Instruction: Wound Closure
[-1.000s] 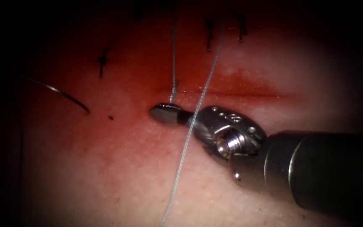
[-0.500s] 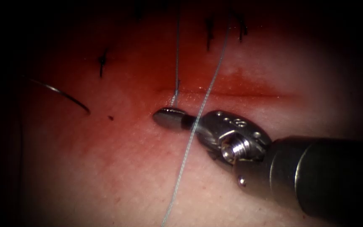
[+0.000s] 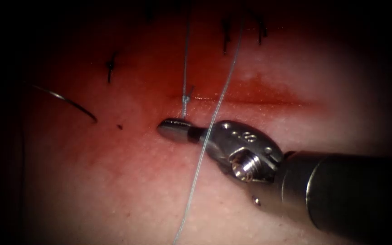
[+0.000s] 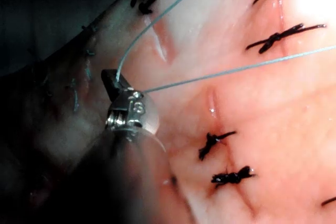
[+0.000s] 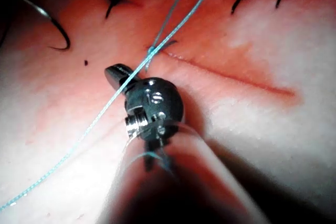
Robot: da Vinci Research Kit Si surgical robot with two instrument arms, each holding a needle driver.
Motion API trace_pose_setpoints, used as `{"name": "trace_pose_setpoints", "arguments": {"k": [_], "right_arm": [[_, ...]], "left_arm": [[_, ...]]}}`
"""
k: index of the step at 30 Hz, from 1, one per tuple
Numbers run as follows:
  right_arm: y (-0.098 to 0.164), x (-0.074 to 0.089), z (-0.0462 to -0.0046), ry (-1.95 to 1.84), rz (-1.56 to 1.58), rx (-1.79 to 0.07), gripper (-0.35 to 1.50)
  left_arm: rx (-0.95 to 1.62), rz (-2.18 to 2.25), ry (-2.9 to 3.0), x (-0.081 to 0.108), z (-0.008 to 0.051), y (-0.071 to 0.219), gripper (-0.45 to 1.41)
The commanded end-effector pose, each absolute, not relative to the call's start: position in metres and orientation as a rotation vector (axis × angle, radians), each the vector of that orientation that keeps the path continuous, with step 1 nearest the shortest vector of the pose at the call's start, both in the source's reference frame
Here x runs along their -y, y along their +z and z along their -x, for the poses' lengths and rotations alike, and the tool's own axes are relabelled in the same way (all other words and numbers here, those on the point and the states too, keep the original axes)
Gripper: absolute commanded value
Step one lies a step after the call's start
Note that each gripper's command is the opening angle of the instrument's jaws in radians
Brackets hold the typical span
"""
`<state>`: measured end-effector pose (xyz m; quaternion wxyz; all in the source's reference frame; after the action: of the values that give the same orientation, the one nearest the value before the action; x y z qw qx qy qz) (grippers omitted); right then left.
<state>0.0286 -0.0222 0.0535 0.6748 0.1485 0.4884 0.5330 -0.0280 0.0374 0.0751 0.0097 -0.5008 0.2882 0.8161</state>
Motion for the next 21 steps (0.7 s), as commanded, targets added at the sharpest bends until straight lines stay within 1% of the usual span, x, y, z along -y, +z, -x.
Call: {"name": "trace_pose_setpoints", "arguments": {"k": [1,2,3,5,6,11,13,15,21], "right_arm": [[0.054,0.022,-0.0291,1.191,-0.328,-1.112,0.56],[0.054,0.021,-0.0289,1.195,-0.33,-1.126,0.78],[0.053,0.021,-0.0287,1.197,-0.333,-1.132,0.78],[0.053,0.021,-0.0283,1.195,-0.335,-1.14,0.64],[0.053,0.02,-0.028,1.196,-0.34,-1.142,0.64],[0.052,0.019,-0.0269,1.207,-0.348,-1.147,0.73],[0.052,0.018,-0.0263,1.217,-0.347,-1.146,0.79],[0.053,0.017,-0.026,1.224,-0.345,-1.143,0.79],[0.054,0.014,-0.0251,1.247,-0.336,-1.138,0.88]], "left_arm": [[-0.888,1.585,2.544,-0.038,0.0282,0.075,-0.45],[-0.865,1.609,2.538,-0.037,0.0276,0.074,-0.45],[-0.854,1.626,2.526,-0.037,0.0272,0.073,-0.45],[-0.837,1.649,2.508,-0.037,0.0266,0.071,-0.45],[-0.827,1.663,2.492,-0.036,0.0262,0.07,-0.45],[-0.788,1.708,2.42,-0.036,0.0249,0.066,-0.45],[-0.778,1.729,2.403,-0.036,0.0247,0.063,-0.45],[-0.771,1.735,2.394,-0.035,0.0247,0.062,-0.45],[-0.788,1.748,2.367,-0.035,0.0256,0.057,-0.45]]}}
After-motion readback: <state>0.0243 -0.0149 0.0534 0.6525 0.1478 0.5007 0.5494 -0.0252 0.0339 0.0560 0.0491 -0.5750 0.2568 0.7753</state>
